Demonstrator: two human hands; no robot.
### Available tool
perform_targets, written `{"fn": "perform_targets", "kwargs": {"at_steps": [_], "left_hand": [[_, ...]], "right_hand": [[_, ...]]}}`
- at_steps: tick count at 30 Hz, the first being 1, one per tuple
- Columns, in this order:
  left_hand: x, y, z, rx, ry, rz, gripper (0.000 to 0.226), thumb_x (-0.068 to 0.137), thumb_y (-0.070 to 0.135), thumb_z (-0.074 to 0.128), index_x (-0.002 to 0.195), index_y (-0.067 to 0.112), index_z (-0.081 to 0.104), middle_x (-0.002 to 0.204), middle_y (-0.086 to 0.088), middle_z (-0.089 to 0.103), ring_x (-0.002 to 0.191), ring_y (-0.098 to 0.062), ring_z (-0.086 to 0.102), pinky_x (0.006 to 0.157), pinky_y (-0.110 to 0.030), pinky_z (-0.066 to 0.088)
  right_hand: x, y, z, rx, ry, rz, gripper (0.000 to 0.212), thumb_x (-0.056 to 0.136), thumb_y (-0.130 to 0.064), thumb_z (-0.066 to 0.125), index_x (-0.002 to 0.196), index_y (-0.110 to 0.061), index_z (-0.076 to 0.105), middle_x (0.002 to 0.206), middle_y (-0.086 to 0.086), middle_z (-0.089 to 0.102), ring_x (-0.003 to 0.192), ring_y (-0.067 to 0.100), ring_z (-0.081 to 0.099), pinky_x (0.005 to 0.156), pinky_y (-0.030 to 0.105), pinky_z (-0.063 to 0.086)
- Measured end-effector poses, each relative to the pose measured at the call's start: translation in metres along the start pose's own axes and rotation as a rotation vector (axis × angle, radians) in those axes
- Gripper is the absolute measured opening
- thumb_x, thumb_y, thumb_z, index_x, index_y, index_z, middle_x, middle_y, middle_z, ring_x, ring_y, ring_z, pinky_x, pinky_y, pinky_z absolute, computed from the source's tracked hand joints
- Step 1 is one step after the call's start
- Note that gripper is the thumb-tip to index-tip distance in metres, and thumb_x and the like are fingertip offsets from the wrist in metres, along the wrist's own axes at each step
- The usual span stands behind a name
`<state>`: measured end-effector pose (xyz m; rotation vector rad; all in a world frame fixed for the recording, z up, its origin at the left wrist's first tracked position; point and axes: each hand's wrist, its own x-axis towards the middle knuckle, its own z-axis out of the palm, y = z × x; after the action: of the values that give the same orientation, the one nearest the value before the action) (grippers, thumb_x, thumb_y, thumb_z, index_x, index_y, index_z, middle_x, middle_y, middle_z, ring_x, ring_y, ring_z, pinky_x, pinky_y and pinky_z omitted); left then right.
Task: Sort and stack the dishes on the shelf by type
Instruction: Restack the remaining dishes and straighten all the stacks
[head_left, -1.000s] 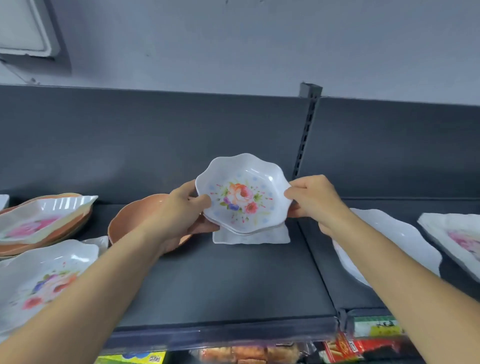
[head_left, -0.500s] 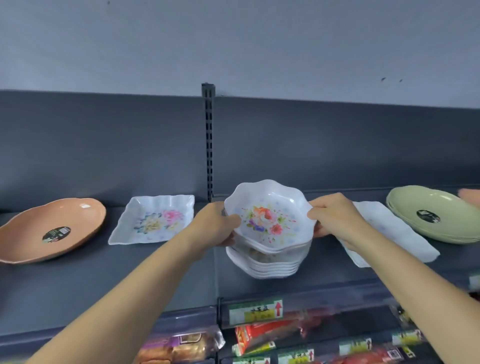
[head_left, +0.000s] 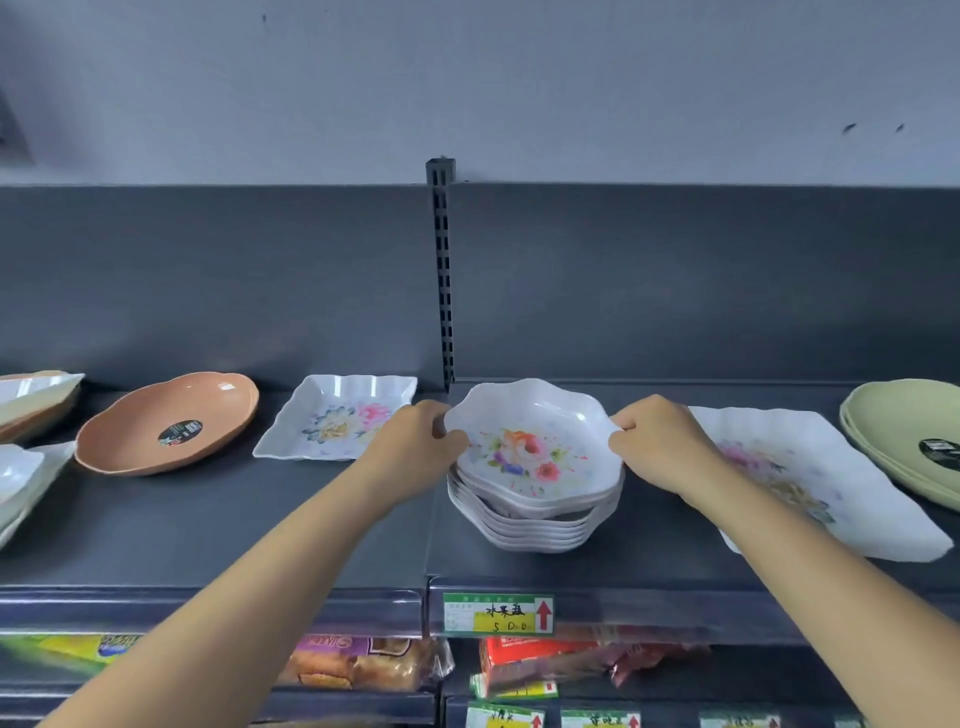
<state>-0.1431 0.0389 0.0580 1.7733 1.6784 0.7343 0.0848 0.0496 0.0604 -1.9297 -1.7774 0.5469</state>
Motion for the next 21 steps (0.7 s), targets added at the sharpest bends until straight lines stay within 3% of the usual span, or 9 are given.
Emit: {"fn": "perform_targets", "kwargs": {"at_steps": [4,5,7,11,13,15,17,19,21], "left_hand": [[0.014,-0.003,-0.004,-0.025,-0.039,-0.024,0.024,0.085,0.012,0.045,0.092,-0.008,0.057,0.072,-0.007,0.048,0.052,-0.017,0.049,0.060,-0.030,0.044],[0.018,-0.005,-0.004,-0.016,-0.038,-0.021,0.024,0.085,0.011,0.045,0.091,-0.009,0.056,0.070,-0.007,0.050,0.048,-0.014,0.052,0.061,-0.029,0.047],[0.025,-0.007,-0.004,0.061,-0.022,0.007,0.022,0.084,0.011,0.047,0.088,-0.008,0.057,0.068,-0.007,0.052,0.049,-0.016,0.054,0.059,-0.027,0.046],[0.029,-0.012,-0.003,0.143,-0.024,0.093,0.024,0.086,0.013,0.049,0.081,-0.009,0.054,0.065,-0.006,0.044,0.056,-0.020,0.041,0.053,-0.025,0.032],[0.029,-0.015,-0.007,0.154,-0.051,0.142,0.030,0.089,0.019,0.050,0.076,-0.009,0.051,0.066,-0.008,0.041,0.059,-0.020,0.035,0.054,-0.027,0.028],[0.031,-0.023,-0.018,0.132,-0.069,0.171,0.036,0.090,0.027,0.051,0.073,-0.006,0.049,0.068,-0.010,0.042,0.061,-0.020,0.034,0.058,-0.028,0.030],[0.030,-0.034,-0.036,0.130,-0.068,0.154,0.031,0.092,0.032,0.051,0.075,0.006,0.053,0.076,-0.011,0.055,0.063,-0.019,0.040,0.061,-0.027,0.035],[0.030,-0.053,-0.063,0.164,-0.042,0.109,0.012,0.093,0.034,0.051,0.094,0.026,0.059,0.099,-0.003,0.066,0.075,-0.016,0.052,0.063,-0.021,0.039],[0.028,-0.077,-0.099,0.237,0.027,0.077,0.029,0.093,0.033,0.051,0.117,0.020,0.061,0.113,0.001,0.065,0.086,-0.016,0.056,0.065,-0.015,0.036]], "right_hand": [[-0.011,0.003,0.003,-0.047,0.015,0.018,0.019,0.072,-0.003,0.042,0.060,-0.012,0.031,0.061,0.004,0.031,0.061,0.022,0.024,0.053,0.029,0.014],[-0.015,0.002,0.003,-0.076,0.022,0.017,0.008,0.074,-0.005,0.043,0.067,-0.008,0.044,0.062,0.004,0.038,0.060,0.022,0.030,0.051,0.029,0.017],[-0.022,0.003,0.006,-0.108,0.017,0.031,0.023,0.077,-0.009,0.044,0.094,-0.004,0.059,0.062,0.002,0.045,0.056,0.020,0.036,0.048,0.027,0.022],[-0.029,-0.002,0.006,-0.146,0.010,0.079,0.030,0.080,-0.014,0.044,0.104,-0.008,0.061,0.062,-0.002,0.039,0.059,0.018,0.040,0.050,0.028,0.029],[-0.029,-0.010,0.003,-0.192,0.014,0.113,0.034,0.084,-0.020,0.046,0.115,-0.015,0.058,0.084,0.001,0.052,0.084,0.024,0.053,0.066,0.033,0.043],[-0.029,-0.026,0.000,-0.256,0.096,0.124,0.047,0.090,-0.028,0.048,0.135,-0.016,0.046,0.121,0.005,0.050,0.112,0.027,0.051,0.084,0.037,0.046],[-0.027,-0.051,0.000,-0.271,0.185,0.045,0.052,0.092,-0.030,0.049,0.141,-0.016,0.041,0.130,0.005,0.045,0.122,0.025,0.044,0.089,0.036,0.043],[-0.024,-0.083,0.009,-0.235,0.204,-0.074,0.051,0.093,-0.028,0.049,0.142,-0.019,0.040,0.128,0.002,0.046,0.125,0.022,0.039,0.087,0.034,0.039],[-0.018,-0.118,0.028,-0.191,0.152,-0.175,0.049,0.093,-0.025,0.051,0.141,-0.020,0.043,0.126,0.000,0.048,0.123,0.019,0.040,0.085,0.031,0.037]]}}
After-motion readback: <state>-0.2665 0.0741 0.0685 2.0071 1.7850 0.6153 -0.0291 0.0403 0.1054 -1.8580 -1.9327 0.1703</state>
